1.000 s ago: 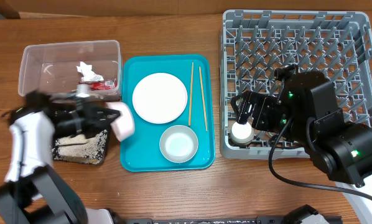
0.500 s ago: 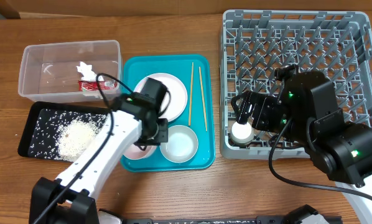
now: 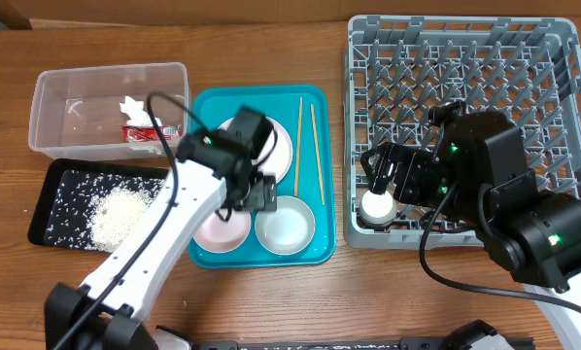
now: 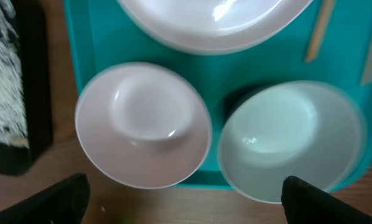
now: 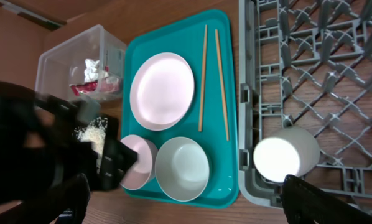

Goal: Sort waste into correct bins and load items into the dishwasher

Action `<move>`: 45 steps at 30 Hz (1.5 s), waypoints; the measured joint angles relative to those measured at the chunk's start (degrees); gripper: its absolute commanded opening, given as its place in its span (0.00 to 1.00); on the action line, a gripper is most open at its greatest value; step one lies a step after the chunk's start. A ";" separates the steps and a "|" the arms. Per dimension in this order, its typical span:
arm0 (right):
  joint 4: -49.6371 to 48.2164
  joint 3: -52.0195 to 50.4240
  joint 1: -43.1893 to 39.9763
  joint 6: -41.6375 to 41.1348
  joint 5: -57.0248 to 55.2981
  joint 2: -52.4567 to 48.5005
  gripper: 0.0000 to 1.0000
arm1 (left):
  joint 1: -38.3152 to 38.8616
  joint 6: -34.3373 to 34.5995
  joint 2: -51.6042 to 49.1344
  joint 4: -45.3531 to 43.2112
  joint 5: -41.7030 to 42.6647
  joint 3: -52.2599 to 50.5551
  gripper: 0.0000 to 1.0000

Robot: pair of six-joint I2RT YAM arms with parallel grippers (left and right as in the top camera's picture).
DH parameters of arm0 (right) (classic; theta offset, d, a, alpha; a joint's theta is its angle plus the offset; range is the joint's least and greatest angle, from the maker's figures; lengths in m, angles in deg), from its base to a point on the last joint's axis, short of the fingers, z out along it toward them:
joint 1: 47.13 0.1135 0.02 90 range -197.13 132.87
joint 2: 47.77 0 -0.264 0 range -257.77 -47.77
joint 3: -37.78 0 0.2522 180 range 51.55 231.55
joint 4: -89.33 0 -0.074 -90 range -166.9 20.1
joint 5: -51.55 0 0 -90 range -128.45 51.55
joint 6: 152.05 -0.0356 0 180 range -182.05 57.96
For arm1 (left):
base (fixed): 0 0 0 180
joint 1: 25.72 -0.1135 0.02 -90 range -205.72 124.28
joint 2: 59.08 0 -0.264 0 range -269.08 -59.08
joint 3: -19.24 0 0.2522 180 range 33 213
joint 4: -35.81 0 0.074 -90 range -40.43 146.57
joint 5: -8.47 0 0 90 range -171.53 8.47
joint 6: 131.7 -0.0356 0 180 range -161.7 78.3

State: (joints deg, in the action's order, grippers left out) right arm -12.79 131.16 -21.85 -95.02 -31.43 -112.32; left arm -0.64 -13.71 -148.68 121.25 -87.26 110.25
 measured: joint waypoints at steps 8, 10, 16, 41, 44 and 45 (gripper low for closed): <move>-0.07 0.00 -0.02 0.02 -0.72 0.00 1.00 | -0.44 -7.93 -0.07 16.09 -1.25 29.46 1.00; -0.02 0.00 -0.02 0.00 -1.07 0.00 1.00 | -0.31 -9.33 0.24 21.55 -1.38 36.50 1.00; -0.07 0.00 0.00 0.00 -1.29 0.00 1.00 | -0.22 -10.64 2.75 24.33 5.64 45.83 1.00; -0.02 -0.02 0.00 0.02 -1.46 0.00 1.00 | -19.65 -23.12 43.41 -39.95 4.90 -12.33 1.00; 0.00 -0.02 0.00 0.00 -1.46 0.00 1.00 | -21.16 -24.44 53.02 -48.04 6.16 -25.83 1.00; -0.07 -0.02 -0.02 -0.02 -1.46 0.00 1.00 | -21.73 -24.76 56.54 -50.36 6.54 -30.18 1.00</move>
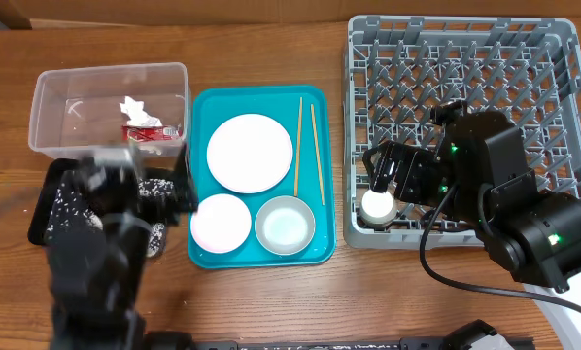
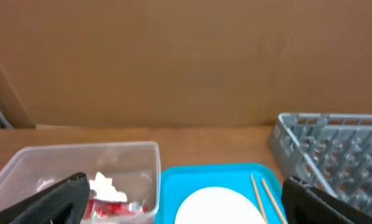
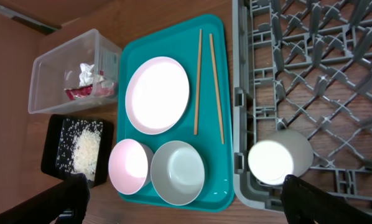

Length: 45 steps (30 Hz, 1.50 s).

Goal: Sort waste into correct bins and load items into the dishwasher

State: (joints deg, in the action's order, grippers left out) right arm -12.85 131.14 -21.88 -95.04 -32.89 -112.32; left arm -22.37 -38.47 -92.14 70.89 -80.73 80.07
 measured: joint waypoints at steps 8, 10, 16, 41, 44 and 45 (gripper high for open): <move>0.07 0.00 0.02 0.02 -0.02 0.00 1.00 | -4.02 -0.70 23.80 -10.82 1.29 -26.64 1.00; 0.02 0.00 0.00 0.02 0.00 0.00 1.00 | -5.07 -0.70 28.48 -10.84 1.42 -31.26 1.00; 0.02 0.00 0.02 0.02 0.00 0.00 1.00 | -6.47 -0.70 32.15 -13.07 1.55 -42.56 1.00; -0.04 0.00 0.00 -0.02 0.00 0.00 1.00 | -6.47 -0.70 32.15 -16.76 1.57 -46.07 1.00; -2.47 0.00 0.02 -1.57 0.46 0.00 0.95 | -6.47 -0.70 32.15 -16.79 1.57 -46.07 1.00; -4.63 0.00 0.02 -2.03 1.01 0.00 0.87 | -6.47 -0.70 32.15 -16.76 1.57 -46.07 1.00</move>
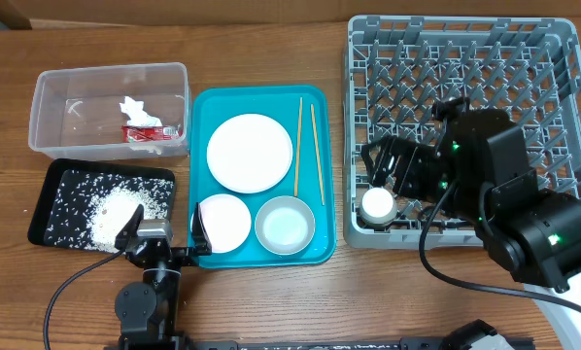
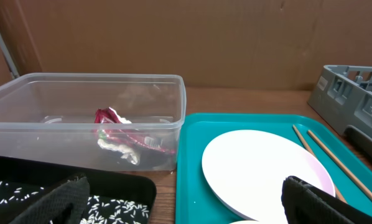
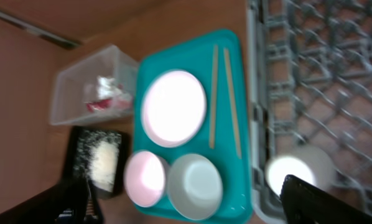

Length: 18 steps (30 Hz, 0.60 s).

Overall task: Sort waste into correct bins and load items into the dishwasher
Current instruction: 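Grasp the wooden chopsticks from the teal tray with the right gripper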

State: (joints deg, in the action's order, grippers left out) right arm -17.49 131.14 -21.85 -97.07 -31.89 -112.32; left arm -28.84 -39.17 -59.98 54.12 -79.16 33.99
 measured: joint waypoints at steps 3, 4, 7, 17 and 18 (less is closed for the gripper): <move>-5.88 0.02 1.05 -0.04 3.80 -0.74 0.86 | 0.00 0.00 0.00 0.00 0.00 -0.02 1.00; -5.46 0.09 2.82 0.13 4.31 -2.08 0.86 | 0.00 0.00 0.00 0.02 0.00 -0.02 1.00; -3.10 0.37 8.76 0.31 3.72 -8.13 0.81 | 0.00 0.00 0.00 0.02 0.00 -0.02 1.00; -14.60 0.07 15.98 1.01 -6.60 -36.76 0.36 | 0.00 0.00 0.04 0.02 0.00 -0.09 1.00; -16.44 0.07 15.69 0.94 -7.26 -38.38 0.34 | 0.00 0.00 0.04 0.00 0.00 -0.13 1.00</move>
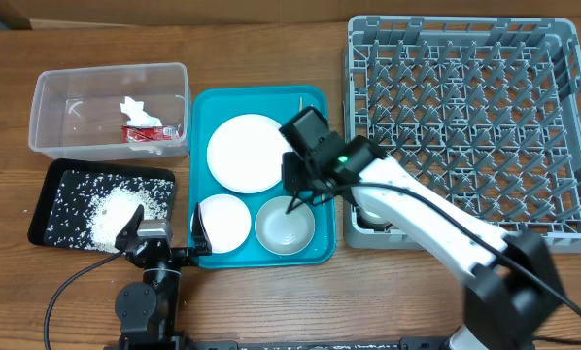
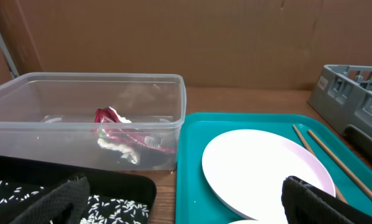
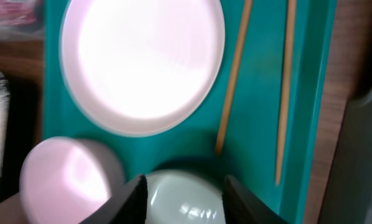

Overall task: Sort waste into correct bins and load items into the dishwasher
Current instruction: 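Grasp the wooden chopsticks from the teal tray with the right gripper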

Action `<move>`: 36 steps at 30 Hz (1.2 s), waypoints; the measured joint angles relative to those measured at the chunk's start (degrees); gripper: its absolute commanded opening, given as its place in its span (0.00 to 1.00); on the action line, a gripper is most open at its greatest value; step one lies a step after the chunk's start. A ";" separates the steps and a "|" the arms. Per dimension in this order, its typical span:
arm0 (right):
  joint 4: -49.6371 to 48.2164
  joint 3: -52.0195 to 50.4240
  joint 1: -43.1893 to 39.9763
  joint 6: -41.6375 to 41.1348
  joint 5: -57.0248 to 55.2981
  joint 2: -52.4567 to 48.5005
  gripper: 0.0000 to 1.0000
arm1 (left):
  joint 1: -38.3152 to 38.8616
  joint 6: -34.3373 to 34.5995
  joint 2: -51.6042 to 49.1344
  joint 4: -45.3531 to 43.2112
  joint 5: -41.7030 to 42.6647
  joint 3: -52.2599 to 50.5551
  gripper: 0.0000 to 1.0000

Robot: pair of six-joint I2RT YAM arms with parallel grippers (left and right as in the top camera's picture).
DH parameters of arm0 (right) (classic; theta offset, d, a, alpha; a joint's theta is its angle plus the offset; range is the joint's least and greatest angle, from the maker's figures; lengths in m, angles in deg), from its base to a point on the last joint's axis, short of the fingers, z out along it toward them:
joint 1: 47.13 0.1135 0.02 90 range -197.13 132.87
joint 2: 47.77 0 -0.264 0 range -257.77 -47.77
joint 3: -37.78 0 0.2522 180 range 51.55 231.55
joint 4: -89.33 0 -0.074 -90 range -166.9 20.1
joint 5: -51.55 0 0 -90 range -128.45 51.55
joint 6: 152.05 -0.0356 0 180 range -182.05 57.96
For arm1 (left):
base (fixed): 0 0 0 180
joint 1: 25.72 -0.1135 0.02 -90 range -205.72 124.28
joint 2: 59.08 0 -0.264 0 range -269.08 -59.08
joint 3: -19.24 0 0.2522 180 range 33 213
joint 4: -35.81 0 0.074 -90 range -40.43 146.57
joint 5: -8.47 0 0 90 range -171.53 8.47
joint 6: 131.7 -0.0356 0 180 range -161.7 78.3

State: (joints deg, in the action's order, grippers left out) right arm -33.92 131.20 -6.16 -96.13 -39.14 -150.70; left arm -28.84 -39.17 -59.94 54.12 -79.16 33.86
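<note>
On the teal tray [image 1: 201, 117] lie a pink plate [image 1: 247, 153], a pink bowl [image 1: 222, 221], a pale green bowl [image 1: 281, 229] and two chopsticks [image 3: 232, 81]. My right gripper [image 1: 296, 197] hangs low over the tray, at the pale bowl's far rim. In the right wrist view the pale green bowl [image 3: 186, 202] shows between the gripper's [image 3: 185, 199] partly narrowed, open fingers. My left gripper [image 2: 186, 211] is wide open and holds nothing. It sits parked at the table's front edge [image 1: 164, 241]. The grey dish rack [image 1: 350, 117] stands to the right.
A clear bin [image 1: 57, 107] with wrappers [image 1: 140, 122] sits at the back left. In front of it a black tray [image 1: 62, 185] holds rice. My right arm stretches across the rack's front left corner.
My right arm was over the rack beside a white cup. It now reaches over the teal tray, its fingers closer together over the pale green bowl. The left arm has not moved.
At first my left gripper hovered open over the two bowls while the right one waited at the rack by the white cup. The left arm then left the tray and came to rest at the front edge. The right gripper now hangs over the pale bowl.
</note>
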 measured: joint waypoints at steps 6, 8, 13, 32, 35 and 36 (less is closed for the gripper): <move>-8.68 0.00 -2.71 0.70 -1.84 -6.40 0.33 | 0.00 0.00 0.00 -0.04 0.00 -0.11 1.00; -10.45 0.00 -3.69 0.72 -2.21 -7.63 0.33 | 0.00 0.00 0.00 -0.07 0.00 -0.11 1.00; -11.69 0.00 -5.38 0.85 -2.58 -10.43 0.33 | 0.00 0.00 0.00 -0.09 0.00 -0.13 1.00; -14.36 0.04 -4.26 0.87 -2.14 -16.55 0.28 | 0.00 0.00 0.00 -0.09 0.00 -0.15 1.00; -14.03 0.07 -3.78 0.55 -2.40 -16.61 0.21 | 0.00 0.00 0.00 -0.09 0.00 -0.15 1.00; -13.84 0.11 -3.65 -0.04 -2.54 -16.65 0.16 | 0.00 0.00 0.00 -0.09 0.00 -0.15 1.00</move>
State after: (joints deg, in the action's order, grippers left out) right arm -47.76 131.31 -9.81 -96.17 -41.68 -167.36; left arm -28.84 -39.17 -59.94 54.04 -79.16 33.71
